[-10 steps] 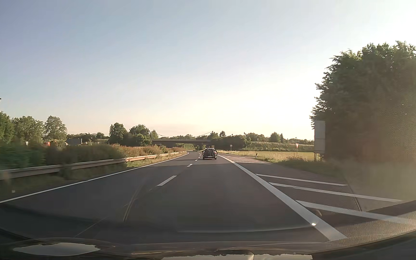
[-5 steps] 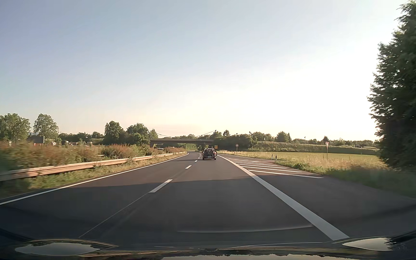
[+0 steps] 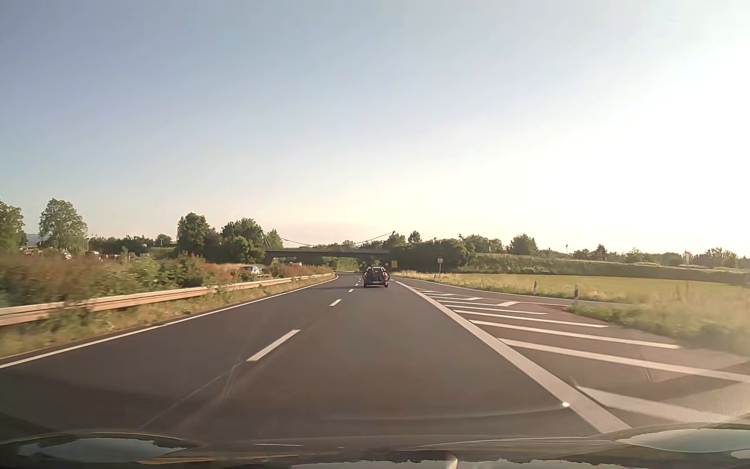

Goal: Follow the waypoints while adhering to traffic rules and regulations

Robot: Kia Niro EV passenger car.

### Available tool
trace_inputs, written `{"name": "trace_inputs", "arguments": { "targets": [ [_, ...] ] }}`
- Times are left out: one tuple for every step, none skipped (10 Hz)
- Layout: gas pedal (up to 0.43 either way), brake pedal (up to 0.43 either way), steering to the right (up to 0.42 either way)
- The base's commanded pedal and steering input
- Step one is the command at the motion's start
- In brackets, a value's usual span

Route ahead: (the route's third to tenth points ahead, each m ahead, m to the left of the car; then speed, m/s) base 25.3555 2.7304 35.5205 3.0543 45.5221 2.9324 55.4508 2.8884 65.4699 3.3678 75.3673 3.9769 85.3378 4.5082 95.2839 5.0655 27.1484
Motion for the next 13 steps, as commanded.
{"name": "trace_inputs", "arguments": {
  "targets": [
    [0.209,0.0,-0.006],
    [0.209,0.0,-0.006],
    [0.209,0.0,-0.006],
    [0.209,0.0,-0.006],
    [0.209,0.0,-0.006],
    [0.209,0.0,-0.006],
    [0.189,0.0,-0.006],
    [0.169,0.0,-0.005],
    [0.169,0.0,-0.005],
    [0.169,0.0,-0.005],
    [0.169,0.0,-0.004],
    [0.169,0.0,-0.004],
    [0.138,0.0,-0.003]
  ]
}}
